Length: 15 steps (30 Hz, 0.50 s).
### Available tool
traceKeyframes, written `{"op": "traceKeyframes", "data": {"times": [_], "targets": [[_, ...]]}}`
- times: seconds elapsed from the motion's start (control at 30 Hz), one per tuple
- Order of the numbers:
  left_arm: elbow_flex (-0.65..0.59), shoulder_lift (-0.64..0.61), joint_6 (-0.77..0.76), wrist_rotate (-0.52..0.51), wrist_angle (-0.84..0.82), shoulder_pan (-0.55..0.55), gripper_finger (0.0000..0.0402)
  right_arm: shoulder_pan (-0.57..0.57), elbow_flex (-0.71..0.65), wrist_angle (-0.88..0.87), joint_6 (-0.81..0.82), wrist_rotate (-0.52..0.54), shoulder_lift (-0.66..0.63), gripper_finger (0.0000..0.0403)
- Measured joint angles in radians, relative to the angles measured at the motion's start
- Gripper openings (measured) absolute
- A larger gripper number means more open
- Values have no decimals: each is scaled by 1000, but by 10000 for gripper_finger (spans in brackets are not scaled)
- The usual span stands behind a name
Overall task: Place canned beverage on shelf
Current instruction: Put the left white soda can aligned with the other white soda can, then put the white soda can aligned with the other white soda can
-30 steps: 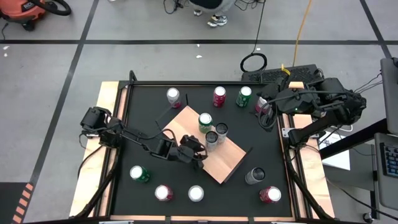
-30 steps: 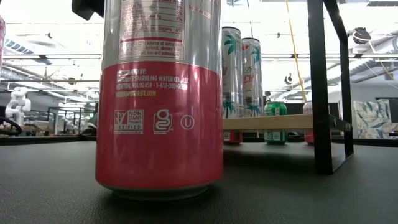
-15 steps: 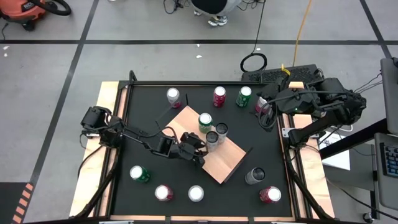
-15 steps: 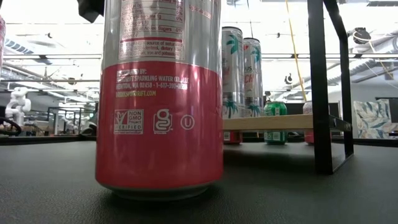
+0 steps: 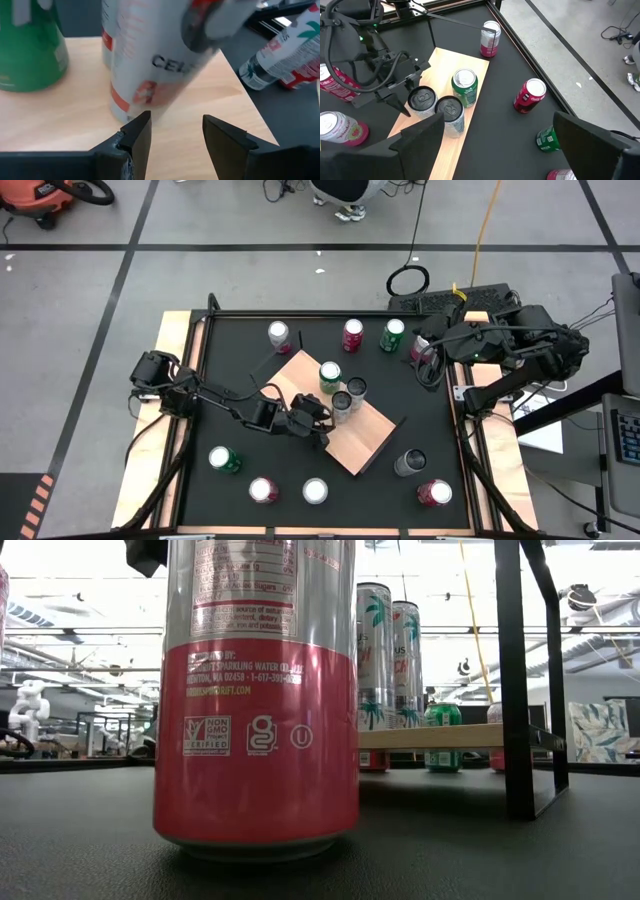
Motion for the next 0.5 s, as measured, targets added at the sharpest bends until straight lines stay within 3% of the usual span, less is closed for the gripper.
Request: {"op": "traceKeyframes", "data": {"times": [0.3,0.5], "targets": [[0,-49,-205,77,-74,-52,180,0,0,0,18,-1,0,351],[38,-156,-231,50,-210,-94,180,0,0,14,11,-4,0,351]]}}
